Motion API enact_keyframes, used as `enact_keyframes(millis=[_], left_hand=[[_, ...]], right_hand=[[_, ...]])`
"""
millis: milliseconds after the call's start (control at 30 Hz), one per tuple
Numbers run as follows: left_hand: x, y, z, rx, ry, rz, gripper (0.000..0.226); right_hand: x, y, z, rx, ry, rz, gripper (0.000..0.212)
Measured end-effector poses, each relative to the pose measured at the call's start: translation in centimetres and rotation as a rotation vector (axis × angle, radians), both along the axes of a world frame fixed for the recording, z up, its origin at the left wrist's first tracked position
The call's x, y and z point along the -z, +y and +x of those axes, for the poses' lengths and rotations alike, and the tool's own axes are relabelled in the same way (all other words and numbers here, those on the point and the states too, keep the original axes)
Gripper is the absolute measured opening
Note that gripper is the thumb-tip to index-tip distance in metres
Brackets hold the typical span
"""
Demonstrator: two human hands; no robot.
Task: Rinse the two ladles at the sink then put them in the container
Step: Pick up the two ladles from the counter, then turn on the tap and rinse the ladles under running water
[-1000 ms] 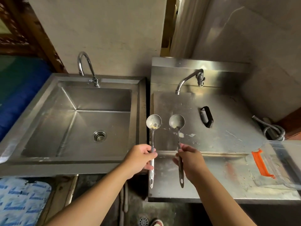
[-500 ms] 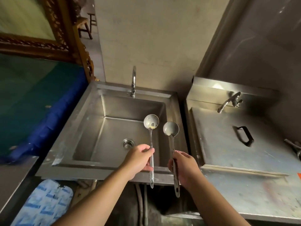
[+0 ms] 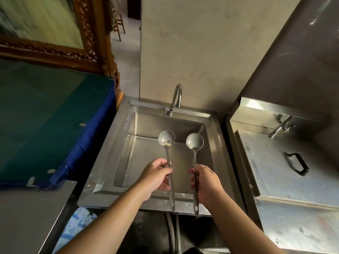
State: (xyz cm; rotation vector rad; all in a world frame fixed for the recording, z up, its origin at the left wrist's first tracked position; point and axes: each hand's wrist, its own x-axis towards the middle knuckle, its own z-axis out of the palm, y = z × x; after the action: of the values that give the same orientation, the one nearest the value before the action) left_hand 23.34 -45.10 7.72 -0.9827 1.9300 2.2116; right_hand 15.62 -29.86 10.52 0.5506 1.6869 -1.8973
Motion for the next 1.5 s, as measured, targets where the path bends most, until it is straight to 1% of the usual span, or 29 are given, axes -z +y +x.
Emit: enact_keyframes(millis=[100, 167, 267, 367, 467, 533, 700, 767, 833, 900, 1033, 1133, 1200, 1300, 1400, 1500], left_hand=[[0.2, -1.1, -0.9, -0.081, -0.013, -0.020, 0.004], [0.3, -1.7, -1.8, -0.126, -0.014, -0.024, 0.007], [0.4, -2.4, -3.2, -0.184, 0.010, 0.053, 0.005], [0.6, -3.3, -4.9, -0.191, 0.020, 0.089, 0.005], [1.3, -4.0, -7.0, -0.183, 0.019, 0.099, 0.008], [1.9, -4.1, -8.8, -0.178, 0.005, 0.095, 0.009], [3.4, -3.1, -14.1, -0.178, -0.079, 0.060, 0.008], [4.0, -2.6, -16.3, -0.171, -0.108, 0.072, 0.010], [4.6, -2.3, -18.4, -0.178, -0.119, 0.095, 0.013], [5.0, -2.2, -19.7, -0.179, -0.115, 0.114, 0.017], [6.5, -1.9, -22.3, -0.196, -0.109, 0.162, 0.014], [7.5, -1.7, -24.1, -0.195, -0.108, 0.186, 0.002], [8.2, -1.9, -25.2, -0.212, -0.104, 0.227, 0.013], [9.4, -3.1, -26.2, -0.207, -0.076, 0.304, 0.012], [10.7, -4.9, -26.9, -0.135, -0.088, 0.304, 0.016], [12.7, -7.2, -27.0, 0.072, -0.120, 0.219, 0.013]], right_hand=[[0.0, -1.7, -0.6, -0.016, 0.005, 0.002, 0.017], [0.1, -2.7, -1.2, -0.019, -0.008, 0.008, 0.019], [0.3, -4.3, -2.3, 0.014, -0.069, -0.031, 0.017], [0.5, -5.6, -4.0, 0.011, -0.115, -0.073, 0.015], [1.3, -6.6, -6.1, -0.008, -0.092, -0.058, 0.012], [2.1, -7.1, -8.1, -0.043, -0.047, 0.020, 0.010], [4.6, -7.6, -13.5, -0.149, 0.109, 0.166, 0.014], [5.3, -7.6, -15.8, -0.209, 0.217, 0.243, 0.013], [6.0, -7.5, -18.0, -0.310, 0.357, 0.363, 0.013], [6.1, -7.6, -19.3, -0.375, 0.445, 0.439, 0.014], [7.3, -8.0, -22.0, -0.473, 0.517, 0.640, 0.019], [8.5, -9.0, -23.3, -0.513, 0.566, 0.772, 0.019], [9.3, -9.9, -24.0, -0.511, 0.563, 0.822, 0.021], [10.6, -11.4, -25.3, -0.488, 0.554, 0.863, 0.023], [11.6, -12.6, -26.3, -0.481, 0.583, 0.949, 0.026], [12.5, -13.2, -27.3, -0.469, 0.624, 1.042, 0.032]])
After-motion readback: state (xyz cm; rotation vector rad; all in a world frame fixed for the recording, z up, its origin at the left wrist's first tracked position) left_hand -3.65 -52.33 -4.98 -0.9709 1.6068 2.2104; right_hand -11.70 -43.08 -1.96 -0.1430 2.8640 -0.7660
